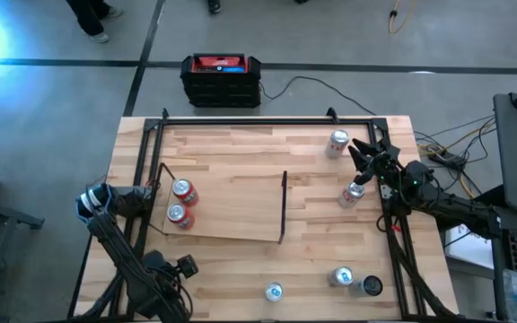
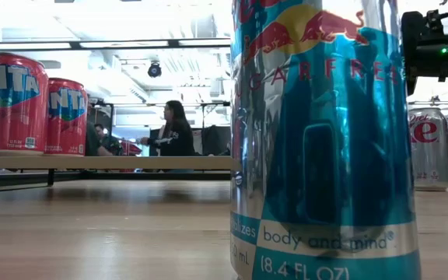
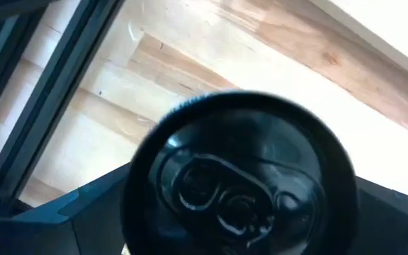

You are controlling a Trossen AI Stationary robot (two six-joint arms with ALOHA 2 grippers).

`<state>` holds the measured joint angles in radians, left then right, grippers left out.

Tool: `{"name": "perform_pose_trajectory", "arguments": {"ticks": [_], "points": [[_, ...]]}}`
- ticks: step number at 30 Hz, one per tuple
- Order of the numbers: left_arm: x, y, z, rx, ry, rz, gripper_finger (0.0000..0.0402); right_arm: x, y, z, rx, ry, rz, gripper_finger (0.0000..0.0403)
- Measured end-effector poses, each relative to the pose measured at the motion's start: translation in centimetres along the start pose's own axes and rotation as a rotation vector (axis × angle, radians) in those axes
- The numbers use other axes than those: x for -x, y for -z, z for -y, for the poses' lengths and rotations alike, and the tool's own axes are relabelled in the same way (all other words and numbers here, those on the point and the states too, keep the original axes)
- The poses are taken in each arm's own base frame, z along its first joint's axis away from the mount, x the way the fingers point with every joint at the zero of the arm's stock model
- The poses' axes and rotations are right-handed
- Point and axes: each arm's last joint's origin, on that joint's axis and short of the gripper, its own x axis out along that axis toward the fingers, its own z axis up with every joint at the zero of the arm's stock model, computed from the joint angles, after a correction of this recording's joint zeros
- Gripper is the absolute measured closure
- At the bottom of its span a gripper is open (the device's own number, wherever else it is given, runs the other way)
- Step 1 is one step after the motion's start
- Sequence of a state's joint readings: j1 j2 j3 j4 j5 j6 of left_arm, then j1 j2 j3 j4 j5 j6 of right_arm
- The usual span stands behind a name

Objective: Place canned beverage on shelf
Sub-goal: Put the left white pink soda can on the shelf

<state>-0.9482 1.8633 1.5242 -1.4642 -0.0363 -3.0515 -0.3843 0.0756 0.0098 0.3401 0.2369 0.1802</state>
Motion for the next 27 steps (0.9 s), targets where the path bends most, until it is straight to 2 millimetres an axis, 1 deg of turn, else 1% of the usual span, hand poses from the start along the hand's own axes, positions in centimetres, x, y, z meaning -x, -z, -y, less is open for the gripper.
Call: {"name": "perform_pose_trajectory", "arguments": {"ticks": [27], "points": [[0.01,-0.47,-0.11,0.057,-0.053,0.047,0.0024,0.00,-0.01,0.00,0.000,0.000,0.000,0.0245]]}}
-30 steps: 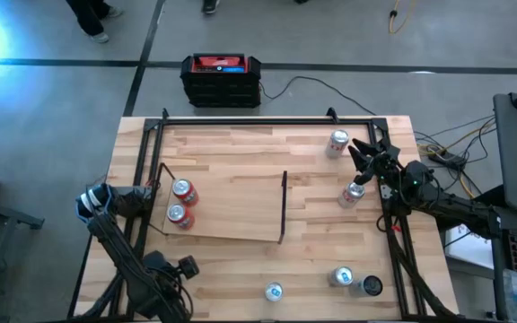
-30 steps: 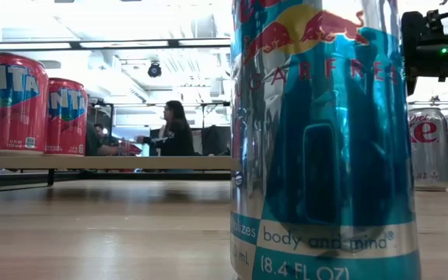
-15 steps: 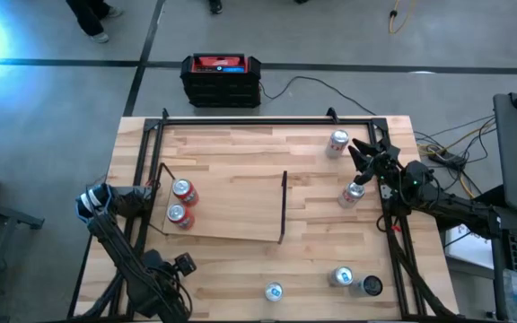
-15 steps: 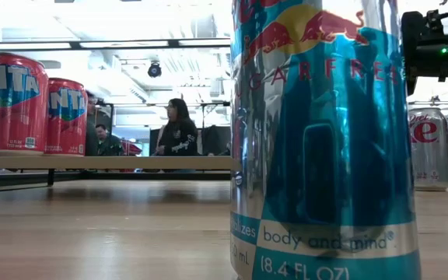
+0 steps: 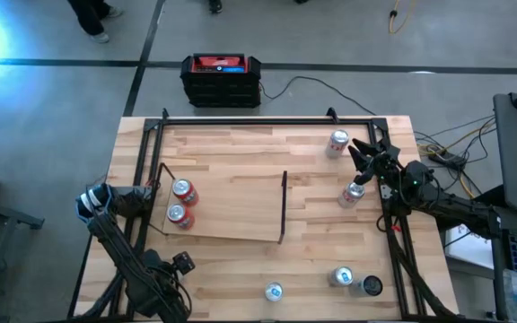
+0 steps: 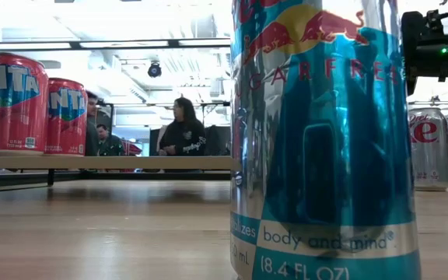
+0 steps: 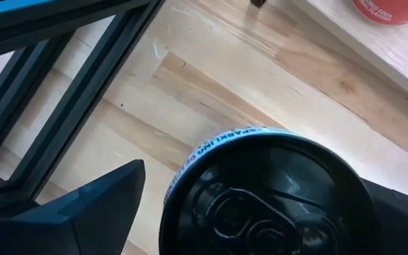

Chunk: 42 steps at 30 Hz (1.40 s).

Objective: Place canned beverage on shelf
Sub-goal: Put the left white pink soda can on the shelf

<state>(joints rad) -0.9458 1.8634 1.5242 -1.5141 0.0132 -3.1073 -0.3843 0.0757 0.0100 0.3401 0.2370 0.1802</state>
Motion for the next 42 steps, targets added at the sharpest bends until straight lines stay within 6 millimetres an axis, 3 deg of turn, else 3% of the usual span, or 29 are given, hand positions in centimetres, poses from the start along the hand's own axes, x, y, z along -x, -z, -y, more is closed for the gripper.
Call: {"name": "perform_pose_trajectory", "arguments": {"ticks": [16,22,31,42], "points": [[-0.03,0.03,0.02,-0.029,0.005,-0.002,0.0029,0.00,0.00,0.00,0.000,0.000,0.000,0.0245],[-0.04,0.06,0.07,-0.036,0.015,-0.004,0.0066,0.00,0.00,0.00,0.000,0.000,0.000,0.0245],[-0.03,0.06,0.10,-0.063,0.023,-0.004,0.0169,0.00,0.00,0.00,0.000,0.000,0.000,0.0245],[0.01,0.20,0.09,-0.114,0.029,-0.022,0.0169,0.00,0.00,0.00,0.000,0.000,0.000,0.0245]]}}
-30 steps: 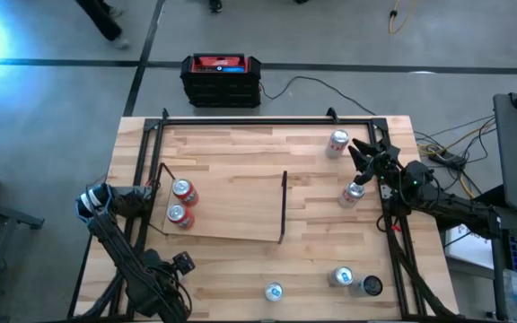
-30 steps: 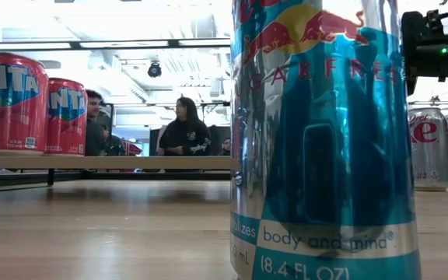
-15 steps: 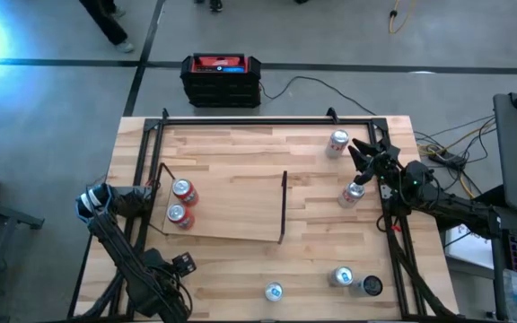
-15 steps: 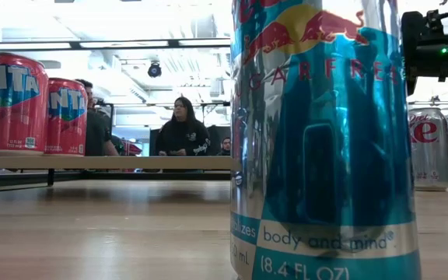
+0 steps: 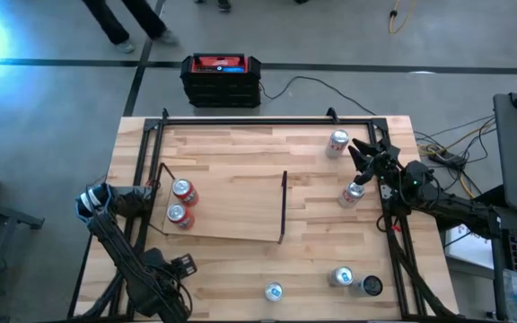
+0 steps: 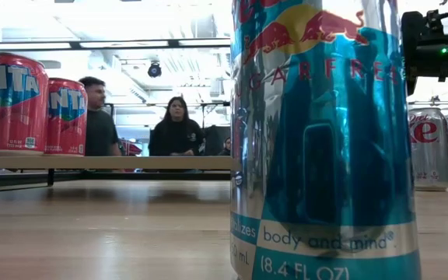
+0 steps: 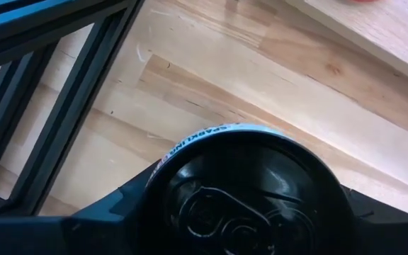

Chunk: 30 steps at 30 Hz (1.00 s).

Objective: Place canned beverage on shelf
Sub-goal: Put the left white pink soda can on the shelf

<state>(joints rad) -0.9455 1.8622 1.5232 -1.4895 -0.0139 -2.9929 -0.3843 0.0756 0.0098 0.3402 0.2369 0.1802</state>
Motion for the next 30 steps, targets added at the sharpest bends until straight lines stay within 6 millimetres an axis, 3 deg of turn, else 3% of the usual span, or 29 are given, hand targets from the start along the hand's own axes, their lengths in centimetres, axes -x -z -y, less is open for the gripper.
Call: {"name": "perform_pose_trajectory", "arguments": {"ticks": [12,30], "points": [[1.2,0.4,0.3,-0.072,0.041,-0.054,0.0169,0.0,0.0,0.0,0.000,0.000,0.000,0.0245],[4.0,-0.6,2.4,-0.216,0.095,-0.052,0.0169,0.0,0.0,0.0,0.000,0.000,0.000,0.0245]]}}
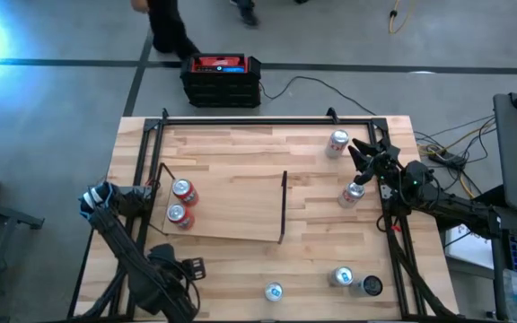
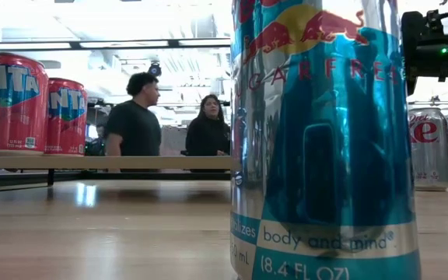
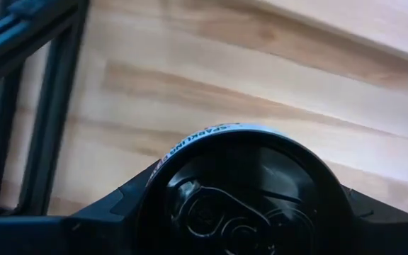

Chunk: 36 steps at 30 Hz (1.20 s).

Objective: Place canned beverage on shelf
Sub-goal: Put the left white pink soda can on the shelf

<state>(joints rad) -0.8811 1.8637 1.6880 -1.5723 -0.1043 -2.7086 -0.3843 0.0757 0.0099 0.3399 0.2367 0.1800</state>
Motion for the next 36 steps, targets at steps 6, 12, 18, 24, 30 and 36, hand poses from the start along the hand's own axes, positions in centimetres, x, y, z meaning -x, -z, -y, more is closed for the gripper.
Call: {"name": "perform_pose_trajectory", "arguments": {"ticks": [6,12,18,24,30,36], "points": [[0.1,-0.6,1.0,-0.099,0.083,0.040,0.0169,0.0,0.0,0.0,0.000,0.000,0.000,0.0245],[0.5,-1.8,2.1,-0.167,0.102,0.042,0.0169,0.0,0.0,0.0,0.000,0.000,0.001,0.0245],[1.1,-3.5,3.5,-0.231,0.109,0.032,0.0169,0.0,0.0,0.0,0.000,0.000,0.000,0.0245],[1.5,-5.2,4.9,-0.282,0.129,0.042,0.0169,0.0,0.0,0.0,0.000,0.000,0.000,0.0245],[1.8,-6.9,6.1,-0.306,0.144,0.049,0.0169,0.0,0.0,0.0,0.000,0.000,0.000,0.0245],[1.6,-8.5,7.6,-0.330,0.147,0.079,0.0169,0.0,0.0,0.0,0.000,0.000,0.000,0.0245]]}}
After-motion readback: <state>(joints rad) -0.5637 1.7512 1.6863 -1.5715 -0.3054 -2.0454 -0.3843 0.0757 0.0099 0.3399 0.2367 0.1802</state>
